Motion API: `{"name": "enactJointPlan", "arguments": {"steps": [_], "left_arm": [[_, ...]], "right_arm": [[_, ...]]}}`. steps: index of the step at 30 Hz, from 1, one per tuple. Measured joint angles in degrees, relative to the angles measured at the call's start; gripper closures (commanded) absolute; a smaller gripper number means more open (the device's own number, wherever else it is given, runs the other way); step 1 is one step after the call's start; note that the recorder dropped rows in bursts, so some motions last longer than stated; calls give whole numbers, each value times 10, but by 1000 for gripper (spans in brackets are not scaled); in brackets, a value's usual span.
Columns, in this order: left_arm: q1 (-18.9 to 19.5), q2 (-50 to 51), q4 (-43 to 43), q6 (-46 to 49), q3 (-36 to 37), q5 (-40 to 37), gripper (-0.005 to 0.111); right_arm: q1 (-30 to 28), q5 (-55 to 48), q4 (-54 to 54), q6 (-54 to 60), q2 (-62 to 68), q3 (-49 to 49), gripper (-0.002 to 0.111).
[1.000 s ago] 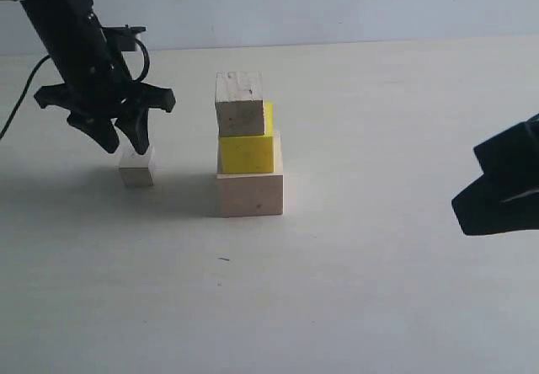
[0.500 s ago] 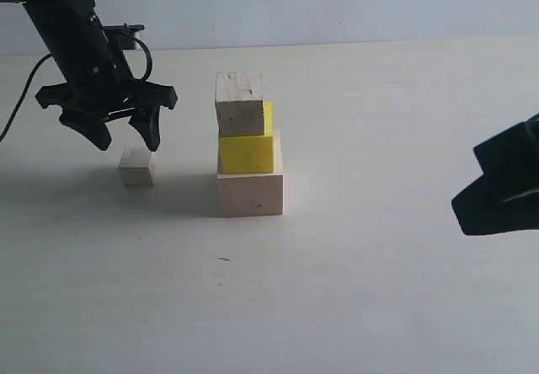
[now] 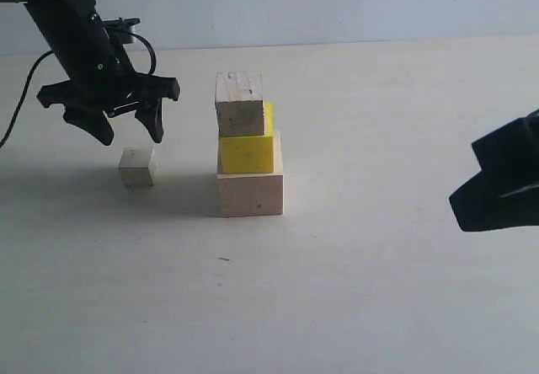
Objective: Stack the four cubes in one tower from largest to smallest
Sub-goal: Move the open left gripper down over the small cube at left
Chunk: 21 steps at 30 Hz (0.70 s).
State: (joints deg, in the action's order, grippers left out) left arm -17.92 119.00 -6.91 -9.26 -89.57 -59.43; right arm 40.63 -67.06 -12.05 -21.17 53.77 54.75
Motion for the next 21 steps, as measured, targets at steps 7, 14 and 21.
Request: {"name": "enactJointPlan", "arguments": {"steps": [7, 14, 21], "left_arm": [[0, 0, 25, -21, 0, 2, 40], [0, 0, 31, -30, 0, 3, 40], [-5, 24, 34, -30, 0, 5, 40]], "right_arm": [[0, 0, 0, 0, 0, 0, 108], [0, 0, 0, 0, 0, 0, 108], [0, 0, 0, 0, 0, 0, 108]]}}
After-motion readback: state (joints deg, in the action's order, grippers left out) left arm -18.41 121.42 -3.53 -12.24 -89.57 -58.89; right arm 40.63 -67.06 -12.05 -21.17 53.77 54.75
